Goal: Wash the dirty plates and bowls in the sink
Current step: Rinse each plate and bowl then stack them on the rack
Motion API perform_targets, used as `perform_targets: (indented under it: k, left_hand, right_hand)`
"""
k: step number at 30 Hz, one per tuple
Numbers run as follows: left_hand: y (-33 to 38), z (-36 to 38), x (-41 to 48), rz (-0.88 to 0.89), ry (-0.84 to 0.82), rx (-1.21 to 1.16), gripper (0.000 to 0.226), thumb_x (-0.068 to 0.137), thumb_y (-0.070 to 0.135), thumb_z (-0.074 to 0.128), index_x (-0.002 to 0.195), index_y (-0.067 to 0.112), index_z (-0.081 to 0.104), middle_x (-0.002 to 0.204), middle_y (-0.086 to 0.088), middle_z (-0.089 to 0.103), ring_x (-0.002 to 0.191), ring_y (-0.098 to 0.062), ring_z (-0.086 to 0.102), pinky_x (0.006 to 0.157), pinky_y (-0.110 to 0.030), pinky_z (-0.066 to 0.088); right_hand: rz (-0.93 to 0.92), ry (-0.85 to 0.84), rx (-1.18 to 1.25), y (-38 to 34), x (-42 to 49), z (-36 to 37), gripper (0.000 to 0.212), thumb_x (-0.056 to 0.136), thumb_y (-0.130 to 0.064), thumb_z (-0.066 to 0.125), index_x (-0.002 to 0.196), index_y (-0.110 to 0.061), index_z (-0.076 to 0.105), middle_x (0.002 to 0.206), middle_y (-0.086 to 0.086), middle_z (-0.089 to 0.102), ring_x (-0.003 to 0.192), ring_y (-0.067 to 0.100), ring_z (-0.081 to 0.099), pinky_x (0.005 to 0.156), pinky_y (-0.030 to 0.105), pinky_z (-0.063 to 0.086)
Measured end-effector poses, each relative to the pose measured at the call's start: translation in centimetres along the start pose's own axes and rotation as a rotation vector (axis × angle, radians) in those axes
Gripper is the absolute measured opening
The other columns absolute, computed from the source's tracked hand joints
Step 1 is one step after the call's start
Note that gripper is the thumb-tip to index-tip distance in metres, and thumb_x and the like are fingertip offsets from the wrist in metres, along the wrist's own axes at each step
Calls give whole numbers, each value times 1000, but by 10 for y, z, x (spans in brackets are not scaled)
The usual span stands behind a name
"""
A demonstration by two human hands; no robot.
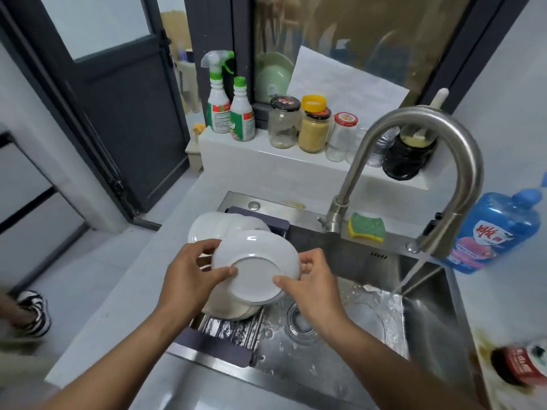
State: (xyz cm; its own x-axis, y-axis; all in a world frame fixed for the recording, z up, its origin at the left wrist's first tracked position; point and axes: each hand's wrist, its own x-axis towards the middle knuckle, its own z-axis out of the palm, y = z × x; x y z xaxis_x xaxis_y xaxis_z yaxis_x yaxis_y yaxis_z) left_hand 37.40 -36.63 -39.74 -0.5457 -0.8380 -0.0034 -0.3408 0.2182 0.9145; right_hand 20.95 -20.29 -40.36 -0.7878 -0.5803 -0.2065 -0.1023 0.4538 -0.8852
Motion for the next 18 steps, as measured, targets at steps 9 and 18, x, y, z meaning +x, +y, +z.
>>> perform_targets:
  k: [9,18]
  left_hand:
    - [-55,-21,-5,-31,54,79,58,67,19,95,115,36,65,111,20,60,104,4,60,80,-8,45]
    - [-93,-14,-13,-143,58,62,55,72,19,92,121,28,69,116,11,62,106,-2,60,93,-24,51]
  right_hand:
    - [101,-45,-188,7,-4,56,53,71,-33,91,96,-31,45,99,-11,62,85,11,64,74,37,58]
    - [143,-29,-358,19,-6,85,51,75,-37,86,107,-26,47,115,-6,61,98,20,64,80,31,50]
